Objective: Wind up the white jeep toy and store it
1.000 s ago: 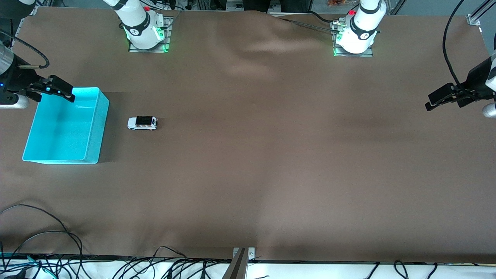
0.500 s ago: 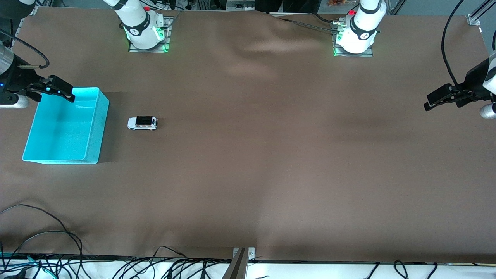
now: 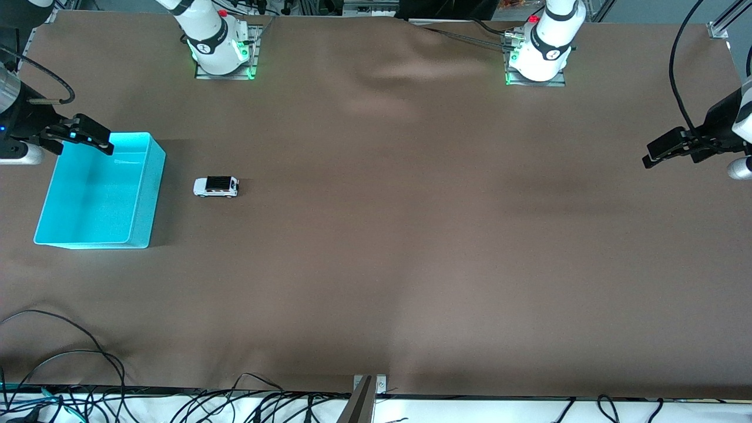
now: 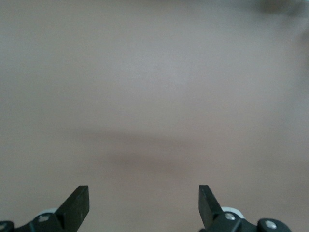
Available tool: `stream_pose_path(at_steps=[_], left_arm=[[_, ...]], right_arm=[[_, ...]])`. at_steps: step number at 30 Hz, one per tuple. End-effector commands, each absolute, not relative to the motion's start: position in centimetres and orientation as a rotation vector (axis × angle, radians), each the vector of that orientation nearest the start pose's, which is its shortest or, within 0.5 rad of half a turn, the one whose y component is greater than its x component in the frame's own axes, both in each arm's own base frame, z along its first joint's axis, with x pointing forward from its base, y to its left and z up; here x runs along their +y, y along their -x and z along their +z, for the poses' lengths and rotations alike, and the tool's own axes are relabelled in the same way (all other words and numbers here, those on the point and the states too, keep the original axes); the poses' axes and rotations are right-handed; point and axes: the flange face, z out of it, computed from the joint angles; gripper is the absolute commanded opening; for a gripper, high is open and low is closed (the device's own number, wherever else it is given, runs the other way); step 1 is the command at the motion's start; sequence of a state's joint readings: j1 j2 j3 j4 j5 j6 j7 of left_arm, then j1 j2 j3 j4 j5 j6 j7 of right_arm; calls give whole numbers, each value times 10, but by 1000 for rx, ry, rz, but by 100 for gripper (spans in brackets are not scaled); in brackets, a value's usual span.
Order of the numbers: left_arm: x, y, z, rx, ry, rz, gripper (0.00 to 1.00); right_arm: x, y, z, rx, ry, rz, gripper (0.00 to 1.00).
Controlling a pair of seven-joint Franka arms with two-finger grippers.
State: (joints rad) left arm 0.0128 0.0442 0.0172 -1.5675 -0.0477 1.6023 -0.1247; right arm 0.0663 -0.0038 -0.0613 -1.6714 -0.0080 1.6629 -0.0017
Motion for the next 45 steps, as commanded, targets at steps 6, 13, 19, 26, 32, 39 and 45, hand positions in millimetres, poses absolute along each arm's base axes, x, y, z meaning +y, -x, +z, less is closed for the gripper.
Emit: stream_pose_path(at_steps=[6, 13, 19, 26, 32, 39, 45], left_arm=[[13, -565, 607, -224, 3195, 18, 100], [13, -565, 607, -224, 3195, 18, 100], [13, -565, 607, -224, 3196, 16, 100], [13, -566, 606, -224, 3195, 18, 100], [13, -566, 605, -225, 3195, 21, 100], [12, -568, 602, -222, 3195, 30, 100], [13, -569, 597, -225, 3194, 43, 100]], right_arm=[[9, -553, 589, 152, 3132, 58, 100], [6, -549, 581, 166, 3133, 142, 100], [6, -550, 571, 164, 3133, 174, 100], [14, -551, 533, 165, 3133, 205, 100], [30, -532, 483, 254, 3132, 165, 100], [46, -513, 423, 414, 3126, 166, 100], [54, -497, 383, 500, 3121, 181, 100]])
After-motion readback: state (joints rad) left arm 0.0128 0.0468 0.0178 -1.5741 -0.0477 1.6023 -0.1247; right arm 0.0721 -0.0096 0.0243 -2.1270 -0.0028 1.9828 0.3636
